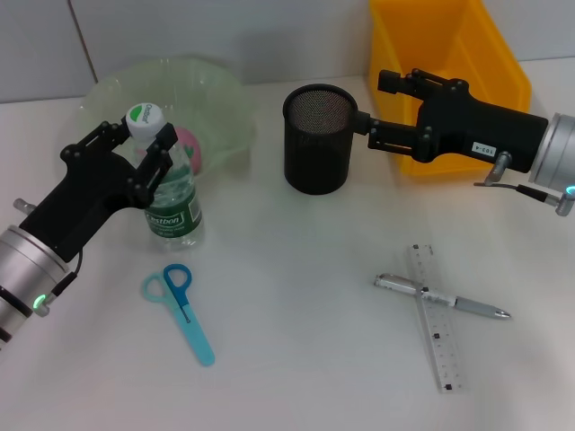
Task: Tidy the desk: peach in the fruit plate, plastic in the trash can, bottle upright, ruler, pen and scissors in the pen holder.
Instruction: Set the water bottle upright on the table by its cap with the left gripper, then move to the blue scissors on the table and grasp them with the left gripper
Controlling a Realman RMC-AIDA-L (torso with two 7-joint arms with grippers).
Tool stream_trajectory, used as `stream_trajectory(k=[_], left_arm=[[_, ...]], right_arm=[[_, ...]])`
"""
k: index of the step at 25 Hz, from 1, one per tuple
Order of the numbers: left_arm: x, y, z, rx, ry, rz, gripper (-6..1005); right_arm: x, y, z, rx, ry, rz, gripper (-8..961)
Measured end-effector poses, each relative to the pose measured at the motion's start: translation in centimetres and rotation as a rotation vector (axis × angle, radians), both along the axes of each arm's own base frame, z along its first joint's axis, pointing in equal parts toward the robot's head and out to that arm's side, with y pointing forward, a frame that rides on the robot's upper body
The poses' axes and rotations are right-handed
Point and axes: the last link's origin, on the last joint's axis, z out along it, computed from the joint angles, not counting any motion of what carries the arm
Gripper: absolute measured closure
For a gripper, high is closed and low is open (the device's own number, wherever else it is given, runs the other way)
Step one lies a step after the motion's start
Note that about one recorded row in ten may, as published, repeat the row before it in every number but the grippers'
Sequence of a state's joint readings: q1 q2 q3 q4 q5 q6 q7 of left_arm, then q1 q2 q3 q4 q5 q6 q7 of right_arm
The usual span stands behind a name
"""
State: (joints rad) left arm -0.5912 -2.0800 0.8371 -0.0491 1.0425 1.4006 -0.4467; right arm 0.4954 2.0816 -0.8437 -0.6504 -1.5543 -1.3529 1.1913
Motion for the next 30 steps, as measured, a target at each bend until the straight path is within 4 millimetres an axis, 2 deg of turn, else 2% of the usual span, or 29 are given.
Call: stream_trajectory(k=[21, 30], left_arm=[[0.09, -0.06, -0.18, -0.008, 0.014, -0.011, 555], [0.16, -0.46, 0.23, -0.029, -0.028, -0.029, 222]], right_arm=[[0.0, 0.06, 0.09, 0.003, 0.0, 0.001, 151], [0.09, -0.1, -0.08, -0.016, -0.013, 0.001, 151]])
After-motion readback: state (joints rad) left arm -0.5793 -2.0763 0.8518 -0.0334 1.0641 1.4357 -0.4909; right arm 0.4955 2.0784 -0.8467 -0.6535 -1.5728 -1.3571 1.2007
